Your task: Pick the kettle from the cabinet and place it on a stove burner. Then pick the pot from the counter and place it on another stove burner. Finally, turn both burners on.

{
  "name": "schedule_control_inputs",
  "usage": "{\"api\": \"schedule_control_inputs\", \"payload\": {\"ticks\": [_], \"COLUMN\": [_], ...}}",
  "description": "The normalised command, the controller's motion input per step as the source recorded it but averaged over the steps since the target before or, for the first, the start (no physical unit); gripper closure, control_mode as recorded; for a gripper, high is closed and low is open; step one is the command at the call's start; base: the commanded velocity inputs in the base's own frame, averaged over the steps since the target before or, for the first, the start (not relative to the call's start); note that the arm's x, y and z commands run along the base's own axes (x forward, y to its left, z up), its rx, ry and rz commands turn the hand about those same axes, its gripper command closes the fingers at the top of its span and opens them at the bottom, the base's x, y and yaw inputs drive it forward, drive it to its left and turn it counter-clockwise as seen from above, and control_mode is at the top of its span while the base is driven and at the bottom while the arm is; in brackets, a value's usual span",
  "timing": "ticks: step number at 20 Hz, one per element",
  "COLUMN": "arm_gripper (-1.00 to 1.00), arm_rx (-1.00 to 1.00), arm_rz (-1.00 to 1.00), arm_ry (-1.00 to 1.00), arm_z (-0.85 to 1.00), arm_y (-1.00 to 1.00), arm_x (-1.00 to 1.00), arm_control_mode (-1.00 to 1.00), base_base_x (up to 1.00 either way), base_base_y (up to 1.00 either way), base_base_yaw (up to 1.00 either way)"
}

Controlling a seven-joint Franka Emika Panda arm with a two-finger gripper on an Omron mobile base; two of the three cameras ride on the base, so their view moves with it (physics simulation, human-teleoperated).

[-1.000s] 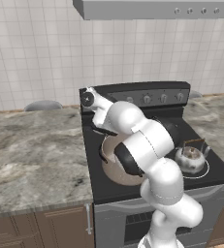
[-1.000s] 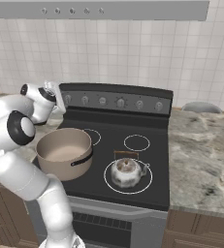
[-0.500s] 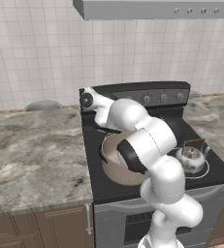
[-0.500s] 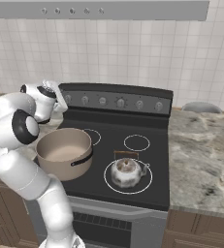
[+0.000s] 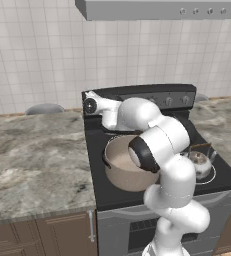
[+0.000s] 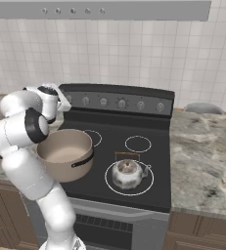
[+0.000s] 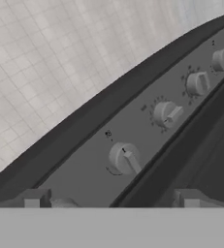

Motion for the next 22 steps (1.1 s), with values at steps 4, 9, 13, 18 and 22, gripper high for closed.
{"api": "schedule_control_inputs", "payload": {"ticks": [4,9,13,18,22], "arm_gripper": [-1.0,-1.0,-1.0,-1.0,-1.0], "arm_rx": [-0.09,-0.07,-0.05,-0.06,-0.08], "arm_rz": [0.0,0.03,0.04,0.02,0.03], "arm_ry": [-0.03,-0.07,-0.09,-0.03,0.0], "arm_z": [-0.25,-0.22,-0.19,-0.22,-0.27], "arm_y": [0.11,0.12,0.05,0.0,0.0], "arm_x": [-0.04,-0.11,-0.06,0.0,0.0], "arm_control_mode": [-1.0,-1.0,-1.0,-1.0,-1.0], "base_base_x": [0.0,0.0,0.0,0.0,0.0], "base_base_y": [0.0,0.0,0.0,0.0,0.0], "base_base_yaw": [0.0,0.0,0.0,0.0,0.0]}}
